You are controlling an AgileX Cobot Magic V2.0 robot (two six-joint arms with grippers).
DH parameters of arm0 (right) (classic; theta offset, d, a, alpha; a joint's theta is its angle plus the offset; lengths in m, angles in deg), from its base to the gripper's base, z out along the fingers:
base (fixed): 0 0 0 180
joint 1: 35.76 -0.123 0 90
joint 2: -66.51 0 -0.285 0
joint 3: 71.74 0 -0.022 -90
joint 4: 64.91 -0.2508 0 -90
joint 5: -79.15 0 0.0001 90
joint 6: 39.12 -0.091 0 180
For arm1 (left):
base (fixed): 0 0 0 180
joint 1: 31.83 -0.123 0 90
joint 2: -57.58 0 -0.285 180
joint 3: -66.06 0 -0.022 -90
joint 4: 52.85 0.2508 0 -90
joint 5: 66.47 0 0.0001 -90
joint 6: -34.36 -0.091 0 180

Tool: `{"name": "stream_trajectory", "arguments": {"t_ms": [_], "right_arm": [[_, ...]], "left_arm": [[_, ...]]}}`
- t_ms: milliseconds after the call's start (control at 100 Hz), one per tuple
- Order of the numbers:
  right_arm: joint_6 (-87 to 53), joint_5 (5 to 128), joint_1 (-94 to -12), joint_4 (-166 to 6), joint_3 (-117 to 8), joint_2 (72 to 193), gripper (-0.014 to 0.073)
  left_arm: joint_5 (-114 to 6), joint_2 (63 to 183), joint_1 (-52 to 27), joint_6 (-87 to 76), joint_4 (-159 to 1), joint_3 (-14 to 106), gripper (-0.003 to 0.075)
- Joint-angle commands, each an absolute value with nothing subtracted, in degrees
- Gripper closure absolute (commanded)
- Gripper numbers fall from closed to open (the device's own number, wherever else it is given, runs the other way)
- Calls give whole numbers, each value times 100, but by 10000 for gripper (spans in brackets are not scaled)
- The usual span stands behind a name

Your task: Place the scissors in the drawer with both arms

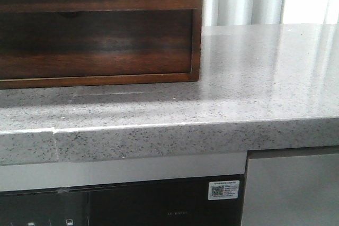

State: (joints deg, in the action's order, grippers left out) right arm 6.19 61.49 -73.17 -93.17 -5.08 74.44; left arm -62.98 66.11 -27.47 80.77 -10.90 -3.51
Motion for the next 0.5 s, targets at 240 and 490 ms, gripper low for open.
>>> {"name": "stream_trajectory", "arguments": {"t_ms": [240,490], "right_arm": [[609,6526,-7294,-9402,-644,7491,639],[609,6526,-7294,-9402,-644,7491,639]], "left_arm": [[-6680,6685,-2748,3743,-5126,-377,740],[-7334,6320,-2822,2730,-5903,-919,740]]}}
